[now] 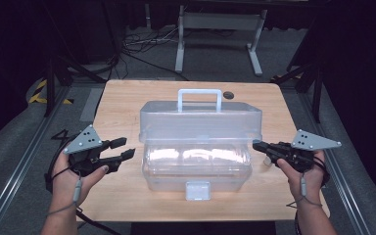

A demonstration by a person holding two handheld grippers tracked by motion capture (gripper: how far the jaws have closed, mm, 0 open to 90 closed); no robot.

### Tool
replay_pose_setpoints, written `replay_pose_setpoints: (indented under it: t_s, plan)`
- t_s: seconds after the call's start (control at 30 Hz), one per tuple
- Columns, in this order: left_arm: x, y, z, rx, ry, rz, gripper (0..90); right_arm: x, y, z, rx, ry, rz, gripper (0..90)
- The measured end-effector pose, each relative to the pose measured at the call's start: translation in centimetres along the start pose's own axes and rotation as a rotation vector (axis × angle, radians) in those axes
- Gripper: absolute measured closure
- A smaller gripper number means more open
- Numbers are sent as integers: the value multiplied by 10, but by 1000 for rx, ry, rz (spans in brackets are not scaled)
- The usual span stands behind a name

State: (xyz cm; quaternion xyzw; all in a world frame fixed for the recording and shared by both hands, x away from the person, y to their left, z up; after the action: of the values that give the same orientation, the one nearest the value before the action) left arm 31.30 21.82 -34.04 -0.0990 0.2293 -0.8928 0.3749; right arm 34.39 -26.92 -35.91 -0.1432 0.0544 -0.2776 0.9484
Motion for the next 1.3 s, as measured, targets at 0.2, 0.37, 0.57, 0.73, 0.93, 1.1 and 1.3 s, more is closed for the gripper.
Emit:
replay_pose_setpoints:
  t_s: [0.2,0.37,0.57,0.73,0.93,1.1,1.3]
  plan:
    - [-2,7,-7,-5,-4,11,518,2,1,3,8,3,1,900]
    - [-2,15,-8,17,-4,36,503,6,2,7,16,-4,-1,900]
    - [-4,24,-3,57,-19,61,479,10,5,14,13,-13,-8,900]
    - [-4,31,1,67,-18,65,465,13,7,21,10,-12,-14,900]
    - [-7,41,2,70,-37,106,424,18,9,27,9,-5,-22,900]
    - [-12,45,4,102,-40,141,414,20,11,33,4,2,-31,900]
    - [-16,53,7,115,-33,144,419,23,12,38,0,12,-35,900]
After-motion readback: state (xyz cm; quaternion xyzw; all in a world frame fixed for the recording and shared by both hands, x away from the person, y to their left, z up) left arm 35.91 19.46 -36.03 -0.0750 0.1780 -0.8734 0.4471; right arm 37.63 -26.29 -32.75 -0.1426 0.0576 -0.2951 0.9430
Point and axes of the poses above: each handheld gripper's, and its own axes: y roughly forward along the jaws, z roughly out of its top, x roughly to its right, the point moved 2 cm from there along y, roughly forward along the jaws, and after that the axes turned 4 degrees about z, right-handed, at the moved point
